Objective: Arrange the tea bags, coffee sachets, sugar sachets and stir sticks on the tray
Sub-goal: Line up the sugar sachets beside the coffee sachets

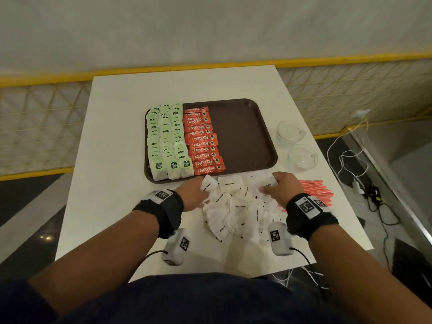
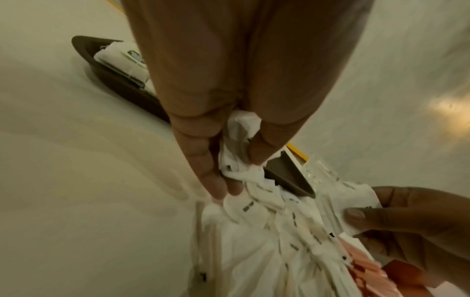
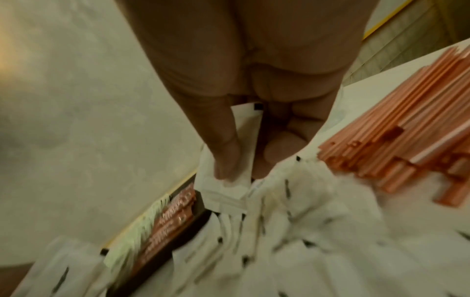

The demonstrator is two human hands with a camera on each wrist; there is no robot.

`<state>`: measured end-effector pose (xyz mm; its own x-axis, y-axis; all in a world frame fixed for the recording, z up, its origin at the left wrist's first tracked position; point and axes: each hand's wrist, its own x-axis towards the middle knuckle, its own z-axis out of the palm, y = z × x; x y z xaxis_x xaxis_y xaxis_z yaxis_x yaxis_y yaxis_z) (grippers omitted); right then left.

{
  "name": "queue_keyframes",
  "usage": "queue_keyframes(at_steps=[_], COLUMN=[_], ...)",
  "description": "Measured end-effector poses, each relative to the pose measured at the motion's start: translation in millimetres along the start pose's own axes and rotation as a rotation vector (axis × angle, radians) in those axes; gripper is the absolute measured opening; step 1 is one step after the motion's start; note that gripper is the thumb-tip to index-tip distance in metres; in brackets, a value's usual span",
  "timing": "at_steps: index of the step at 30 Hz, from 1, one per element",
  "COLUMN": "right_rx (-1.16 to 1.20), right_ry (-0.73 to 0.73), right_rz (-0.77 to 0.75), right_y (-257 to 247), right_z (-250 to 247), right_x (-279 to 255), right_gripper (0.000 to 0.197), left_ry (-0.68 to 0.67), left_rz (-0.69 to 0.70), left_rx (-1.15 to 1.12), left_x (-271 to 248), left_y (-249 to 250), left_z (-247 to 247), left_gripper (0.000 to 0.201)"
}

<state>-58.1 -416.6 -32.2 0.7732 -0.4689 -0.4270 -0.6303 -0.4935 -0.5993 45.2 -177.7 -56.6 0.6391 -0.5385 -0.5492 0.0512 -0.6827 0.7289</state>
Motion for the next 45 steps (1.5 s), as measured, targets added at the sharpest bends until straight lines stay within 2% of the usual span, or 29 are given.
queue_keyframes(at_steps=[2, 4, 10, 14, 18, 22, 26, 30, 35, 39, 45], right_rx=[0.086, 0.185, 0.368, 0.389, 0.311, 0.18, 0.14, 0.203, 0.384, 0.585, 0.503], right_ry=[0.024, 0.014, -0.177, -0.203, -0.164, -0.128, -0.075, -0.136, -0.254, -0.183, -0.073], right_rz=[-0.034, -0.08, -0.199, -0.249, -0.287, -0.335, -0.368, -0.336, -0.247, -0.142, 0.02], right_y=[-6, -14, -54, -74, -91, -112, -125, -137, -146, -147, -143], right_z=[-6, -9, -8, -6, -1, 5, 3, -2, 4, 9, 23], right_x=[-5, -7, -10, 11, 34, 55, 90, 132, 185, 230, 285], right_gripper=[0.013, 0.014, 0.026, 0.029, 0.029, 0.03, 0.025, 0.01, 0.009, 0.014, 0.012], left_ry=[-0.04, -0.063, -0.159, -0.135, -0.204, -0.116, 0.009, 0.098, 0.185, 0.259, 0.316], left_rz=[-0.025, -0.016, 0.109, 0.149, 0.014, 0.075, 0.074, 0.081, 0.087, 0.065, 0.019], left_rx=[-0.218, -0.321, -0.472, -0.52, -0.926, -0.886, -0.961, -0.952, -0.982, -0.987, -1.006], left_x=[-2, -2, 2, 12, 23, 42, 62, 85, 119, 143, 172], left_y=[2, 6, 35, 49, 60, 67, 70, 66, 66, 61, 49], left_z=[-9, -19, -40, -47, -51, -53, -72, -95, -117, -134, -151], left_gripper=[0.031, 0.038, 0.037, 0.042, 0.036, 0.039, 0.036, 0.044, 0.045, 0.044, 0.045])
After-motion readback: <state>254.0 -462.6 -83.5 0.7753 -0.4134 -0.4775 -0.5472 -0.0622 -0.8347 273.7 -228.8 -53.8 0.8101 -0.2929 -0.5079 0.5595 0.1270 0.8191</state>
